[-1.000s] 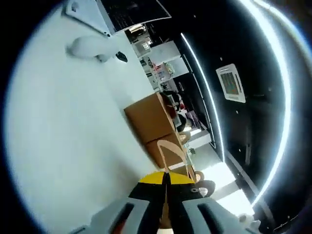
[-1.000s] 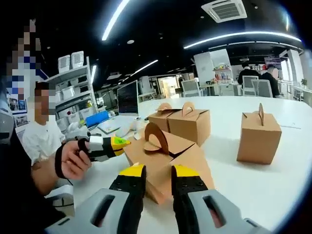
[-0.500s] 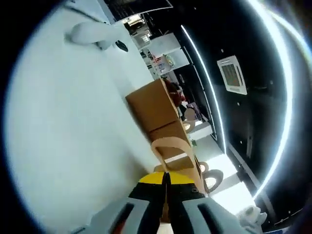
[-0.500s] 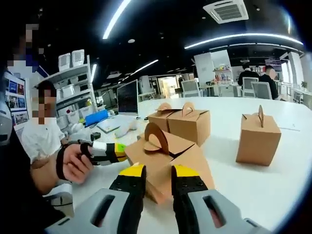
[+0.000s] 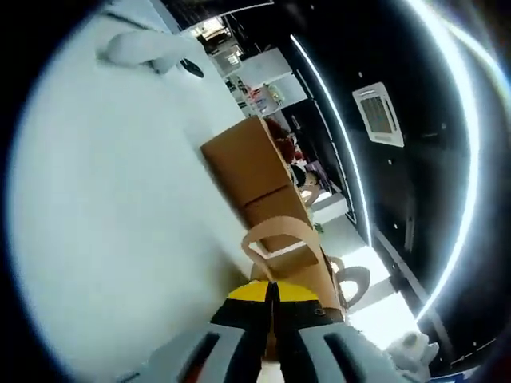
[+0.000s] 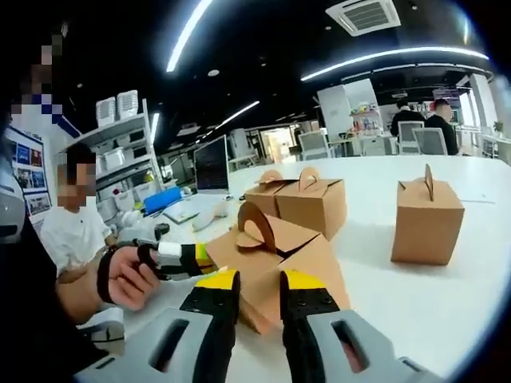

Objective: Pick up one paper box from the group, open the paper box, and remove the item inside

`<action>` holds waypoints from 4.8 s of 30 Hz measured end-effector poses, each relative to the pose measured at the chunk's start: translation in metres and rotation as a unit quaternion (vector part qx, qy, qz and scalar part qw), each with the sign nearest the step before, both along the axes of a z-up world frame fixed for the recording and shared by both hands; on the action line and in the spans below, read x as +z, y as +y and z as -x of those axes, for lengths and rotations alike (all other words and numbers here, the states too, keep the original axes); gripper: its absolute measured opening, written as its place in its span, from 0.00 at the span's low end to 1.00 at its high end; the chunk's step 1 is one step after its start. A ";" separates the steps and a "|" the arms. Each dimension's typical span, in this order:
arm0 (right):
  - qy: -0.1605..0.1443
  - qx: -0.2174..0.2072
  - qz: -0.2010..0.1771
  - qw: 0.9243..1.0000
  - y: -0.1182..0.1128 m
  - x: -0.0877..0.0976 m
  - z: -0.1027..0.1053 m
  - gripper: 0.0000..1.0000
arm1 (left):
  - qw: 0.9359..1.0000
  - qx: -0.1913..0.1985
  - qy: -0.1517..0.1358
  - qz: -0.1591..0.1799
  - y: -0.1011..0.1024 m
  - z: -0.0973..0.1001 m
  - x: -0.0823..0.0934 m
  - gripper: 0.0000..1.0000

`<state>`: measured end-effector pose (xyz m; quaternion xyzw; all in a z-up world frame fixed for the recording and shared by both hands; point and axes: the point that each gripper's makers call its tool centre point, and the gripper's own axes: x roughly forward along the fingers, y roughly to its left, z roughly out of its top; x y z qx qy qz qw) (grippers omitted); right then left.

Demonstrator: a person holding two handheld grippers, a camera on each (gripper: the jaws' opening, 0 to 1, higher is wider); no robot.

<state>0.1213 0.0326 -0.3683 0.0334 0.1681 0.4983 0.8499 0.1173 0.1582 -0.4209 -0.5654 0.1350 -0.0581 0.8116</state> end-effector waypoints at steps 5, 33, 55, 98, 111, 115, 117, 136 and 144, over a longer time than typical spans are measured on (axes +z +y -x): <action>0.026 -0.004 -0.020 0.999 -0.002 -0.001 -0.002 0.18 | 0.999 0.032 -0.033 0.020 0.021 0.011 0.016 0.06; 0.041 -0.014 -0.038 0.998 0.000 -0.003 -0.003 0.18 | 0.943 -0.083 -0.152 -0.286 -0.008 -0.048 0.085 0.16; 0.068 0.005 -0.075 0.995 0.000 -0.005 0.003 0.19 | 0.982 -0.094 -0.064 -0.149 -0.011 -0.012 0.014 0.04; -0.230 0.042 0.084 0.969 0.026 0.065 0.006 0.21 | 0.904 -0.055 -0.183 -0.382 0.002 0.021 0.102 0.10; -0.477 0.083 0.324 0.812 0.070 0.046 0.011 0.19 | 0.871 -0.097 -0.145 -0.459 -0.015 0.013 0.064 0.10; -0.520 0.092 0.380 0.759 0.070 0.035 0.009 0.19 | 0.863 -0.117 -0.134 -0.472 -0.020 0.013 0.053 0.10; -0.535 0.092 0.393 0.742 0.070 0.034 0.009 0.20 | 0.853 -0.116 -0.144 -0.488 -0.020 0.012 0.054 0.10; -0.557 0.082 0.440 0.699 0.062 0.030 0.001 0.19 | 0.812 -0.173 -0.151 -0.536 -0.027 0.013 0.055 0.04; -0.583 0.069 0.437 0.681 0.067 0.038 0.007 0.16 | 0.805 -0.175 -0.154 -0.545 -0.026 0.013 0.056 0.04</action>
